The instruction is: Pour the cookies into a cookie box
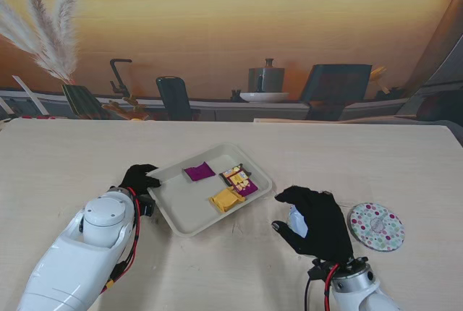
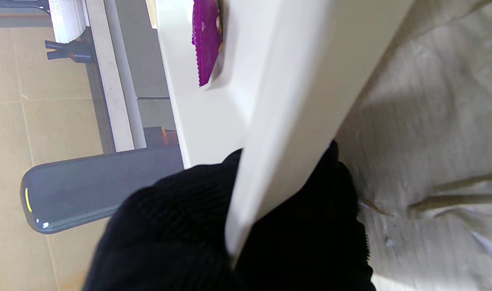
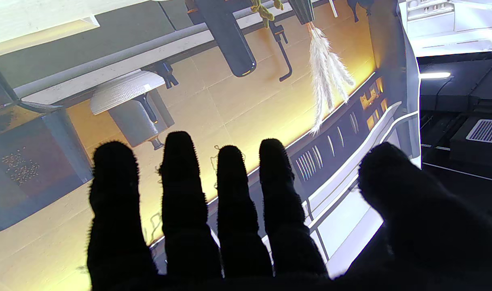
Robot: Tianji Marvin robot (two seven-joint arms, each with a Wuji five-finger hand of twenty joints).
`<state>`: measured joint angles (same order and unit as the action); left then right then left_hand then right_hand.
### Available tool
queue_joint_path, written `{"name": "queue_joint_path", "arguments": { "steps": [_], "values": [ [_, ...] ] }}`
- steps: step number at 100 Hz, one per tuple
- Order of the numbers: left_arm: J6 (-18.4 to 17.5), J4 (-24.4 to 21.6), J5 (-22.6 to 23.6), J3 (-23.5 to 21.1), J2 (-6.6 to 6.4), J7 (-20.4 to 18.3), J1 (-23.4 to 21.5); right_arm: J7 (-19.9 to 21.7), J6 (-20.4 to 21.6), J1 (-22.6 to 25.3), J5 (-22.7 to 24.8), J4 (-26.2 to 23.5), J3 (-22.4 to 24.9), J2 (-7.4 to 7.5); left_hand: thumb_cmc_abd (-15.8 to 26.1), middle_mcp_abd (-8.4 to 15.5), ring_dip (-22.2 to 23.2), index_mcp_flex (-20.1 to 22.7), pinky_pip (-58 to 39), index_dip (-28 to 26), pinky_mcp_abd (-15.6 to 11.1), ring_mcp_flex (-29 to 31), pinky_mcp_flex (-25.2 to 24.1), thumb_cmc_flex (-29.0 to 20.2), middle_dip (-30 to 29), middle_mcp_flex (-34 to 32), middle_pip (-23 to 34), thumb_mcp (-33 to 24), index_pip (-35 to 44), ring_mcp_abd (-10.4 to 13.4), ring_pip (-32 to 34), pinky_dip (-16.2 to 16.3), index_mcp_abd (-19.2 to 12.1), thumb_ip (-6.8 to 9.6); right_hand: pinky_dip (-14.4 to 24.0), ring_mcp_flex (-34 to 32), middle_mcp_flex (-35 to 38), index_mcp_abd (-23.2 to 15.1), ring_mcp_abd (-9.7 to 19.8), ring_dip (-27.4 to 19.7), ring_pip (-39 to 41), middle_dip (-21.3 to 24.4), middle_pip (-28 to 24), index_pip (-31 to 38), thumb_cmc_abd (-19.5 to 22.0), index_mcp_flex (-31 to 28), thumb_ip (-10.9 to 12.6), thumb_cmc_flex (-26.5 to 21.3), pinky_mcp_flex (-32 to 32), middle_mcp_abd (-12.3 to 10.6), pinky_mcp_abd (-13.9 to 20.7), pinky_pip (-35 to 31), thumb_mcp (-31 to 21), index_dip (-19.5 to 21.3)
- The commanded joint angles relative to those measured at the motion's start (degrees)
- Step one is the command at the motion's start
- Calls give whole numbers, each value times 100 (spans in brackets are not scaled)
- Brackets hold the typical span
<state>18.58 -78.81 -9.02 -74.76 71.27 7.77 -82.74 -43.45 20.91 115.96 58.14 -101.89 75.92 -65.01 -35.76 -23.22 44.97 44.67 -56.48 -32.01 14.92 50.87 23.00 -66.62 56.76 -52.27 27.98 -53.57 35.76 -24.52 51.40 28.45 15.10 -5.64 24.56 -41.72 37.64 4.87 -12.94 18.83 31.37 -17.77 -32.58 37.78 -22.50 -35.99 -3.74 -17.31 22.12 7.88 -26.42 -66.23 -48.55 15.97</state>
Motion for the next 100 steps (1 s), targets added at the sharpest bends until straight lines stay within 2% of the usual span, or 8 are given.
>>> {"name": "queue_joint_path", "arguments": {
  "steps": [1, 9, 20, 38, 47, 64, 100],
  "values": [
    [65, 16, 59, 28, 43, -28, -187, 78, 0, 12, 3, -27, -26, -19, 255, 133, 566, 147, -1731, -302, 2447, -483, 695, -653, 399, -264, 220, -314, 422, -769, 182, 1078, -301, -33, -36, 15, 70, -82, -181, 48, 3, -28, -10, 20, 117, -144, 34, 201, -58, 43, -43, -29, -93, -18],
    [-4, -53, 172, 28, 44, 72, -220, 83, -2, 8, 8, -24, -27, -17, 196, 303, 937, -2, -2033, -758, 2467, -393, 728, -656, 824, -348, 393, -365, 1113, -706, 361, 1448, -558, -59, -37, 6, 82, -95, -166, 49, 5, -28, -12, 26, 117, -169, 32, 207, -60, 33, -36, -28, -95, -16],
    [-4, -218, 254, -18, 0, -1, -287, 94, -6, 9, 7, -24, -27, -16, 242, 387, 1244, -148, -2216, -977, 2432, -396, 673, -701, 1149, -339, 487, -278, 1442, -641, 467, 1781, -641, -80, -41, 13, 102, -93, -175, 45, -3, -27, -12, 23, 114, -191, 32, 206, -73, 38, -32, -21, -102, -17],
    [-99, -451, 407, -47, -9, 122, -371, 80, -13, 14, 3, -26, -24, -19, 295, 430, 1404, -206, -2246, -1145, 2432, -420, 634, -733, 1373, -329, 598, -233, 1679, -601, 581, 2030, -700, -105, -45, 14, 104, -96, -177, 44, -7, -20, 4, 14, 113, -213, 31, 205, -80, 38, -26, -17, -106, -18],
    [-198, -543, 490, -49, -11, 200, -414, 85, -16, 19, 1, -30, -20, -20, 387, 520, 1543, -310, -2327, -1381, 2407, -472, 625, -734, 1574, -279, 746, -190, 1977, -527, 732, 2261, -861, -103, -47, 21, 111, -94, -169, 43, -11, -20, 3, 10, 117, -222, 29, 206, -87, 39, -31, -15, -105, -18],
    [-327, -669, 637, -25, 7, 404, -463, 75, -27, 16, 3, -33, -22, -20, 458, 580, 1713, -343, -2463, -1577, 2424, -454, 684, -735, 1758, -286, 928, -179, 2201, -461, 936, 2550, -902, -99, -49, 26, 119, -99, -167, 42, -14, -19, 7, 8, 110, -258, 30, 189, -89, 41, -37, -15, -118, -15],
    [-416, -1059, 508, -60, 50, 626, -575, 62, -80, 6, 15, -28, -37, -19, 446, 597, 1898, -307, -2744, -1908, 2506, -411, 939, -731, 2025, -310, 1182, -286, 2437, -436, 1367, 3028, -937, -115, -55, 20, 142, -115, -155, 42, -16, -22, 1, 14, 94, -308, 25, 165, -94, 33, -19, -14, -170, -6]
  ]
}}
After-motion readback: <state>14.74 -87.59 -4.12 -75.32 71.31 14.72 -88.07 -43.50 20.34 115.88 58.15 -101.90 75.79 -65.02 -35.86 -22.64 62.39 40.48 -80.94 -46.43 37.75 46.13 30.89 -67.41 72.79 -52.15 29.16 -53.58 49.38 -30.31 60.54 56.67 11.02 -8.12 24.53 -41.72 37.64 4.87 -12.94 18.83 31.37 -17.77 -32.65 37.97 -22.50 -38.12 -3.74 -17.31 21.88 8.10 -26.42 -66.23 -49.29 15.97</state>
